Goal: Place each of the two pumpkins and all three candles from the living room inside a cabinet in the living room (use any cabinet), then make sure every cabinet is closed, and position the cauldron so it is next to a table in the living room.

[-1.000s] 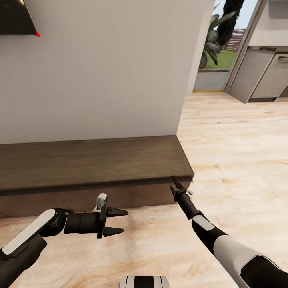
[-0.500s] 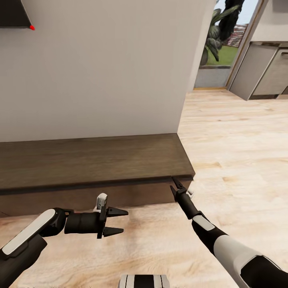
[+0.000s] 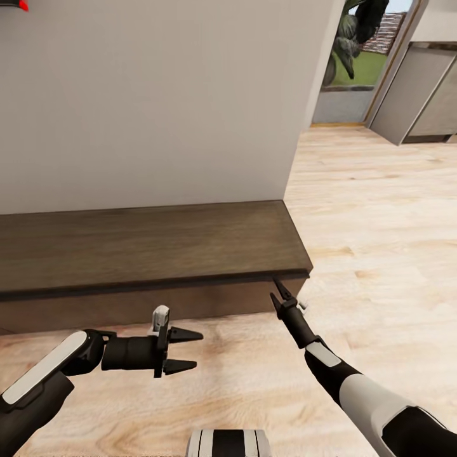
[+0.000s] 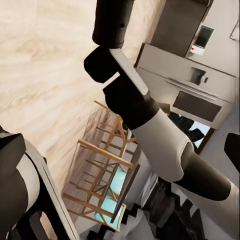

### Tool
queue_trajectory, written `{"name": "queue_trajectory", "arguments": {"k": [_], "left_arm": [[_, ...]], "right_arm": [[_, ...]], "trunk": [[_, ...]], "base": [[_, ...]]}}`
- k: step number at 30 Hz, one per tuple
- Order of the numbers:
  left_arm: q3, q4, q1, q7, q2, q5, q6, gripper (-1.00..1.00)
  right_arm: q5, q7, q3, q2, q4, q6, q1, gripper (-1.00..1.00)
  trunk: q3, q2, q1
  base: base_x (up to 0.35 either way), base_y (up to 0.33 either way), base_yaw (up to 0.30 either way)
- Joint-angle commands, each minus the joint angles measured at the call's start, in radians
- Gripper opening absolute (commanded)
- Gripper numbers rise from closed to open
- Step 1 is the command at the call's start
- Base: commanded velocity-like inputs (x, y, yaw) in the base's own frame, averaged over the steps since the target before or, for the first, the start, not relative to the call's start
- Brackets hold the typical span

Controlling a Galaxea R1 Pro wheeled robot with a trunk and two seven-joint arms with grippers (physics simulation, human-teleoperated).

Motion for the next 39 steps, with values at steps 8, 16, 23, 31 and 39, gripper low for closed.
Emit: {"name": "queue_trajectory", "arguments": {"k": [8, 16, 23, 31, 39], "left_arm": [[-0.002, -0.004, -0.001, -0.077, 0.034, -0.002, 0.000, 1.00], [-0.004, -0.012, -0.001, -0.082, 0.038, -0.004, 0.000, 1.00], [-0.004, -0.012, -0.001, -0.082, 0.038, -0.006, 0.000, 1.00], [-0.006, -0.012, -0.001, -0.082, 0.038, -0.006, 0.000, 1.00], [-0.007, -0.012, -0.001, -0.082, 0.038, -0.006, 0.000, 1.00]], "right_arm": [[-0.010, 0.028, 0.005, 0.000, 0.000, 0.010, 0.000, 1.00], [-0.010, 0.030, 0.005, 0.001, 0.000, 0.009, 0.000, 1.00], [-0.010, 0.029, 0.005, 0.002, 0.000, 0.009, 0.000, 1.00], [-0.010, 0.029, 0.005, 0.002, 0.000, 0.009, 0.000, 1.00], [-0.010, 0.027, 0.005, 0.002, 0.000, 0.009, 0.000, 1.00]], "trunk": [[-0.009, -0.001, 0.001], [-0.009, -0.001, 0.001], [-0.009, -0.001, 0.001], [-0.009, -0.001, 0.001], [-0.009, -0.001, 0.001]], "base": [[0.000, 0.000, 0.000], [0.015, 0.000, 0.000], [0.112, 0.000, 0.000], [0.063, 0.000, 0.000], [0.003, 0.000, 0.000]]}}
